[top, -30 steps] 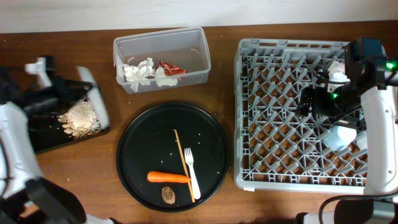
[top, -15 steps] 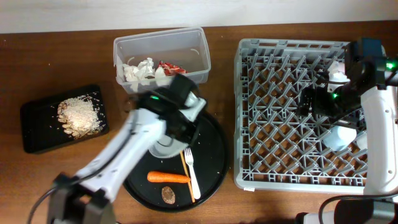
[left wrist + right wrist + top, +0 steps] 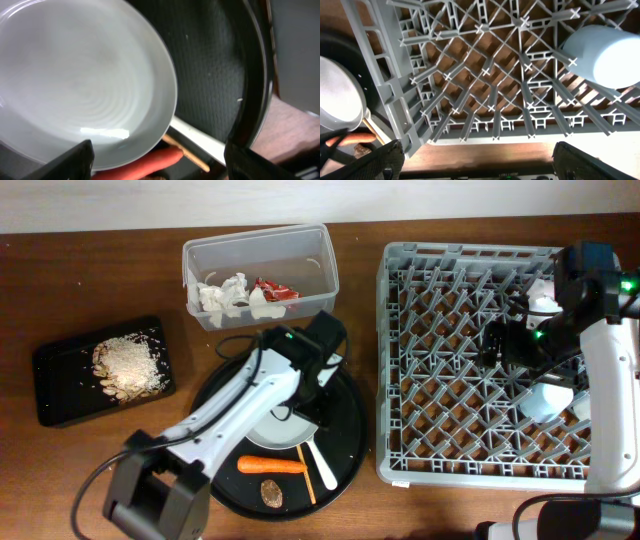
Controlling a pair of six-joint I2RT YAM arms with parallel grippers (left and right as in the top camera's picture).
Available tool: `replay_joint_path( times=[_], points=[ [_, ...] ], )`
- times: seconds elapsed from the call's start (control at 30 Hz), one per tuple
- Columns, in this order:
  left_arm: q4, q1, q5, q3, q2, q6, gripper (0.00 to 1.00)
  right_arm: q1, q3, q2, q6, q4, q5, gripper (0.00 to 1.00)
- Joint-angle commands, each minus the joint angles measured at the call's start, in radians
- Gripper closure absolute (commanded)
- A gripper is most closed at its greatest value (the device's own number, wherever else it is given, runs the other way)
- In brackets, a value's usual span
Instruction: Sort waste into correct bins and load items into the dishwasher rack
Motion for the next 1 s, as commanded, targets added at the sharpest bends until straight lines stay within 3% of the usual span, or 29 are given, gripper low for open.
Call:
replay_joint_path(
  times=[0.0, 0.17, 0.3, 0.43, 0.67, 0.8, 0.9, 0.97],
  points=[
    [-0.068, 0.104, -0.069, 0.069, -0.165, -0.002, 0.15, 0.001, 0.0, -0.017, -0.054, -0.008, -0.08, 0.02],
    [-0.156, 0.407, -0.068, 0.069, -0.381, -0.002, 0.01, 0.128, 0.0, -0.017, -0.095, 0.005, -0.117, 0.02],
    [-0.206, 0.666, -0.064, 0.069, -0.435, -0.015, 0.01, 0.384, 0.0, -0.007, -0.094, 0.075, -0.117, 0.01],
    [-0.204, 0.829, 0.014, 0.047, -0.433, -0.05, 0.01, 0.588, 0.0, 0.068, -0.083, 0.143, -0.109, 0.02],
    [-0.2, 0.87, 0.014, 0.021, -0.433, -0.05, 0.01, 0.767, 0.0, 0.337, 0.146, 0.285, -0.068, 0.02],
    [-0.199, 0.87, 0.014, 0.021, -0.433, -0.05, 0.01, 0.809, 0.0, 0.49, 0.289, 0.377, -0.068, 0.19],
    [-0.2, 0.87, 0.014, 0.021, -0.433, -0.05, 0.01, 0.826, 0.0, 0.564, 0.319, 0.435, -0.068, 0.24],
    [-0.199, 0.87, 0.014, 0.021, -0.433, -0.05, 0.01, 0.838, 0.0, 0.614, 0.32, 0.469, -0.06, 0.4]
  ],
)
